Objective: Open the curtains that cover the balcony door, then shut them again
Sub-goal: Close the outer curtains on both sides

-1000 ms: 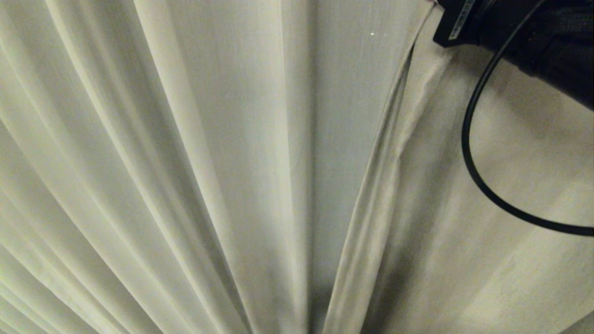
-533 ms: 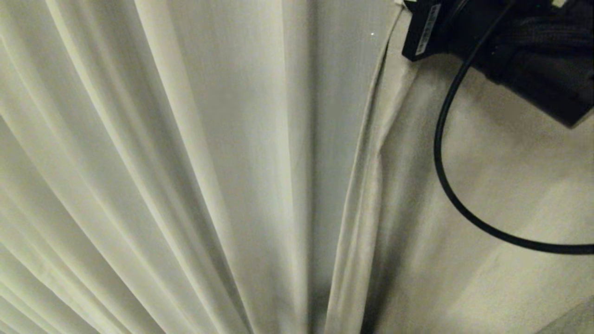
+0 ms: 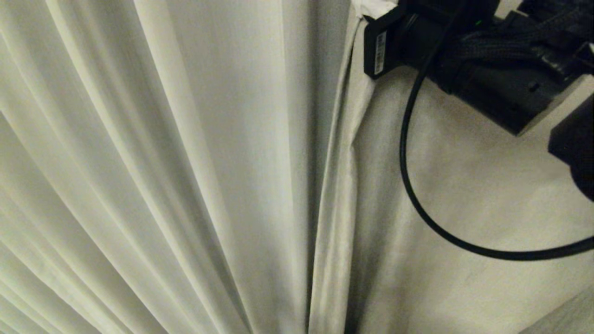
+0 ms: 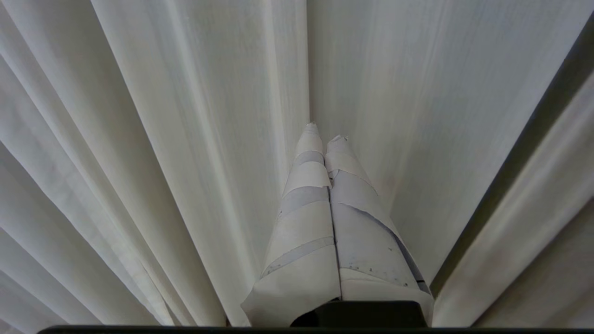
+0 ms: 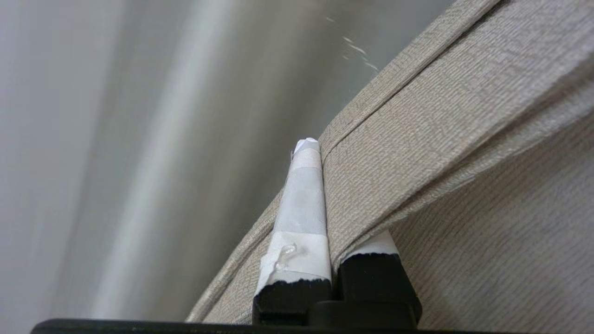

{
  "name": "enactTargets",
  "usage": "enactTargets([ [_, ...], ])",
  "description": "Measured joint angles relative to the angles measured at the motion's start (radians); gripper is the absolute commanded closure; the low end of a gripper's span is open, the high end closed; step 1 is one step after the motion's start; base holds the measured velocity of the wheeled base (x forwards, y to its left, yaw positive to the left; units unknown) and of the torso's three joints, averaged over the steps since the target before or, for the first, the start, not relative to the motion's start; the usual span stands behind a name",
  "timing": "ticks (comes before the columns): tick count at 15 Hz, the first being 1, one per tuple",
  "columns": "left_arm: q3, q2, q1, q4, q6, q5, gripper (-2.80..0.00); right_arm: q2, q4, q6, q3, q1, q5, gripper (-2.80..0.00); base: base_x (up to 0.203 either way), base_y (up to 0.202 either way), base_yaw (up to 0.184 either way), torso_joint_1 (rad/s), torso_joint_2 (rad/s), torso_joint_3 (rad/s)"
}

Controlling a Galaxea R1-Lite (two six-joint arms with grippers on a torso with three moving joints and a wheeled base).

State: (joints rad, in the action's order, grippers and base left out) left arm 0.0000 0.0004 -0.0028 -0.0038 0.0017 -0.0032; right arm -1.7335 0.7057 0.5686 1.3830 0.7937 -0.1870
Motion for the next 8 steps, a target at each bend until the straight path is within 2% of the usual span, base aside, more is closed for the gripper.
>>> enactTargets([
  [3, 0.0, 0.0, 0.0, 0.0, 0.0, 0.0, 0.0, -0.037, 0.007, 0.038, 0.033, 0.042, -0.001, 0.0, 0.0, 0.0, 0.0, 0.0, 0.0, 0.0],
  [8, 0.0, 0.0, 0.0, 0.0, 0.0, 0.0, 0.0, -0.086, 0.004, 0.051, 0.099, 0.096, -0.004, 0.0, 0.0, 0.0, 0.0, 0.0, 0.0, 0.0],
])
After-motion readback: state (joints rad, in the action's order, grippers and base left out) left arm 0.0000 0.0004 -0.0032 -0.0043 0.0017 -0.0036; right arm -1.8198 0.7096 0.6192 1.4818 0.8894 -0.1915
